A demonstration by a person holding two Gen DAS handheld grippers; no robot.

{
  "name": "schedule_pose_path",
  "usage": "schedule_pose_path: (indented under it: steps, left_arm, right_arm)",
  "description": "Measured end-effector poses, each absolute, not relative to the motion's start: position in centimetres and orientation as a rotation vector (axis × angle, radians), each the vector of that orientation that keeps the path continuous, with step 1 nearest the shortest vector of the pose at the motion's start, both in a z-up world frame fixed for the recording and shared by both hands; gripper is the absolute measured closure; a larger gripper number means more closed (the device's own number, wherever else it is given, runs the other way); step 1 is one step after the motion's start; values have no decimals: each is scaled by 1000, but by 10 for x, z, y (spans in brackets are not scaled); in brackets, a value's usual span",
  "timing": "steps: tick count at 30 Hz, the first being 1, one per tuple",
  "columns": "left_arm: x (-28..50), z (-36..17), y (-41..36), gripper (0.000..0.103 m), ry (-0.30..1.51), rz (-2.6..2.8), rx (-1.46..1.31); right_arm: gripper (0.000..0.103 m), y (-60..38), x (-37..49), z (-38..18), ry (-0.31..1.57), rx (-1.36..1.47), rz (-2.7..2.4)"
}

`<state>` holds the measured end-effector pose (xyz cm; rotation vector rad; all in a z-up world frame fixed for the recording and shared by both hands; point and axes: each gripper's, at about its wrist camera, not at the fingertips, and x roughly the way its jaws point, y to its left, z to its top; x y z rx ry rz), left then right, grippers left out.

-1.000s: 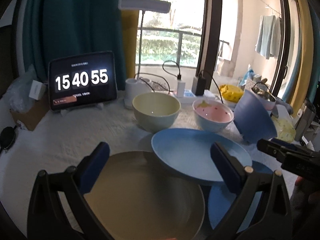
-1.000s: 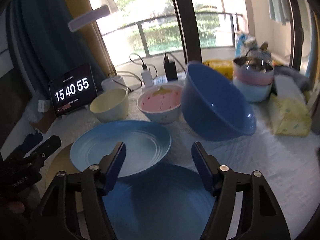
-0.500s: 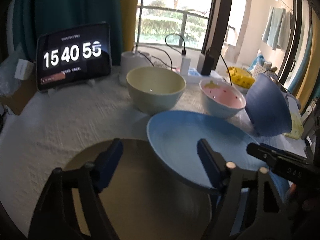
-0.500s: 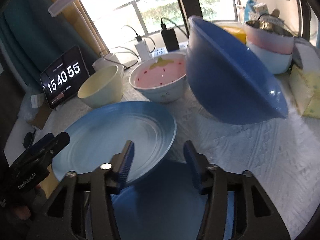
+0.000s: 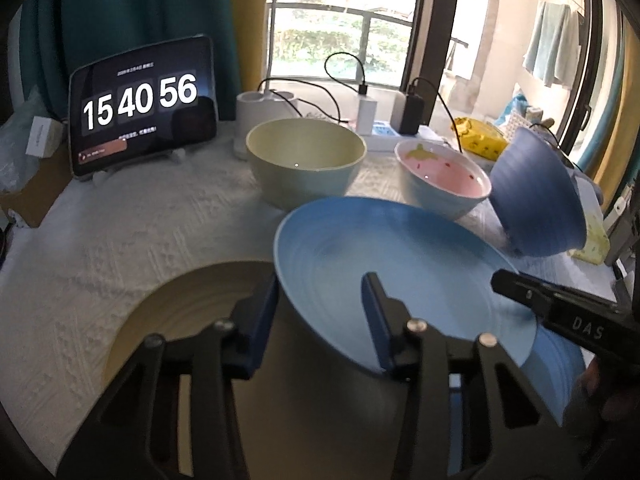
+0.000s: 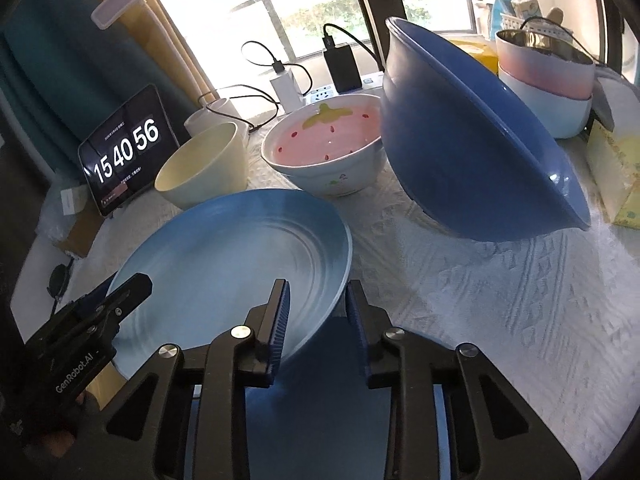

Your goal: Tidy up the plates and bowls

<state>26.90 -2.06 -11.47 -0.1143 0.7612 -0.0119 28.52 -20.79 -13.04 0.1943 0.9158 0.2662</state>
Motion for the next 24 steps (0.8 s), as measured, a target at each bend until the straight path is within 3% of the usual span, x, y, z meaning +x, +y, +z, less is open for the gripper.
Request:
schedule_pose_path:
  steps: [5,24]
  left_arm:
    - [259,-113,-20,59,768,-23,-117]
    - [222,-95,-27,59,715,-57,-106]
  right_arm:
    - [80,-207,276,-126,902,176,243]
    - [80,-210,233,-98,834,155,230]
